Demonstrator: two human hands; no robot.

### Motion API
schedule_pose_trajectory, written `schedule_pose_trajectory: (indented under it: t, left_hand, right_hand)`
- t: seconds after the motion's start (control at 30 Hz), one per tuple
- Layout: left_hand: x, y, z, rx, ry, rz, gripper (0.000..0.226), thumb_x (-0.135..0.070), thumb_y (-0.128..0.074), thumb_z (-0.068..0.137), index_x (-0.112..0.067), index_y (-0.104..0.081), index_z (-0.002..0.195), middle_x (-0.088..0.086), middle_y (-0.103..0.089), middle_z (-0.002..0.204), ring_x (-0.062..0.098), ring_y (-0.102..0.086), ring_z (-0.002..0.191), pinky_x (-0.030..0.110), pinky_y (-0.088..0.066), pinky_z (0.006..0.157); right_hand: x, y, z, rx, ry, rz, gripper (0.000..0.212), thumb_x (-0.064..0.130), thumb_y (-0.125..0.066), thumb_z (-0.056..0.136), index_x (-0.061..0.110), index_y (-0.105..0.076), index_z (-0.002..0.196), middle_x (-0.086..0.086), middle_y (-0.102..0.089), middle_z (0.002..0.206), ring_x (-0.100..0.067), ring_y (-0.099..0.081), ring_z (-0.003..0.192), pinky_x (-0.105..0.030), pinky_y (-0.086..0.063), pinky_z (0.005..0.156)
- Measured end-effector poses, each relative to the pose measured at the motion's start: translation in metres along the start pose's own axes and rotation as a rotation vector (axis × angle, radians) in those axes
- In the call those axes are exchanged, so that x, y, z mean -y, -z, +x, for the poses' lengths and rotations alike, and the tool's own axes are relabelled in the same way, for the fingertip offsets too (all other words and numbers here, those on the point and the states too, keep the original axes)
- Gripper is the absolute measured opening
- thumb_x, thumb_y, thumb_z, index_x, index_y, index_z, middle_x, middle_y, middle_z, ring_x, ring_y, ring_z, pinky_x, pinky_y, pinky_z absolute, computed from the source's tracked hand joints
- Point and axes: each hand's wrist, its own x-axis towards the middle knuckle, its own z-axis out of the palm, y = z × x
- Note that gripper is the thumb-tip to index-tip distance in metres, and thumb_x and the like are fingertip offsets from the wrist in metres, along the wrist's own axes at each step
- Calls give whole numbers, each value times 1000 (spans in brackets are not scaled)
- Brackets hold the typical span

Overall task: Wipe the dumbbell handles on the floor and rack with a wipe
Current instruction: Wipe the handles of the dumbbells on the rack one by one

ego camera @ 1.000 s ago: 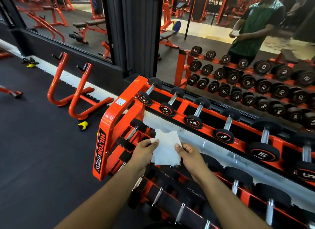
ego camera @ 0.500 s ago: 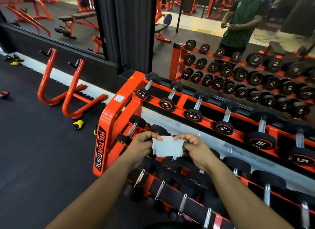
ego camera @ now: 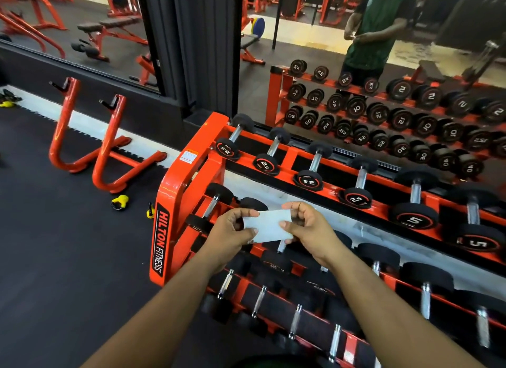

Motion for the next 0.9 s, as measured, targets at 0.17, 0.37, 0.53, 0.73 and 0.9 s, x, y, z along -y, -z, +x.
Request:
schedule_pose_trajectory:
  t: [0.17, 0.37, 0.53, 0.73, 0.9]
  left_hand:
    - [-2, 9, -2, 65, 14, 50, 42, 6, -70, 87, -25, -69, 116, 9, -66, 122, 28, -68, 106, 34, -60, 80]
    - [-12, 13, 1, 170, -11, 198, 49, -3, -66, 81, -36, -68, 117, 15, -69, 102, 26, -56, 76, 41, -49, 70]
    - [-15, 25, 12, 230, -6, 235, 52, -10, -60, 76, -39, -67, 119, 26, -64, 114, 27, -54, 85, 45, -45, 74]
    - [-5, 18, 18, 12, 50, -25, 28, -24, -65, 99, -25, -61, 127, 2, -68, 121, 19, -68, 107, 34, -60, 83]
    - [18, -14, 22, 27, 118, -21, 24, -22, -66, 99, -10, -66, 120, 8, -76, 107, 26, -74, 97, 39, -61, 77]
  right_hand:
    - [-3, 4, 8, 21, 75, -340, 38, 2, -66, 93, 34, -63, 113, 5, -69, 101, -23, -67, 91, -35, -59, 80]
    - [19, -12, 14, 148, 297, -710, 42, 42, -62, 98, 36, -53, 138, 17, -54, 139, 1, -46, 129, -18, -37, 102]
    - [19, -14, 21, 293, 117, -625, 14, 37, -70, 94, 24, -67, 98, 5, -62, 79, -6, -54, 71, -39, -46, 70]
    - [6, -23, 12, 131, -84, -179, 13, 17, -67, 97, 6, -67, 103, -11, -74, 82, -29, -69, 70, -42, -56, 65]
    - [-9, -26, 13, 19, -208, 14, 18, 19, -64, 99, 5, -64, 110, -11, -77, 95, -25, -75, 84, -36, -60, 61]
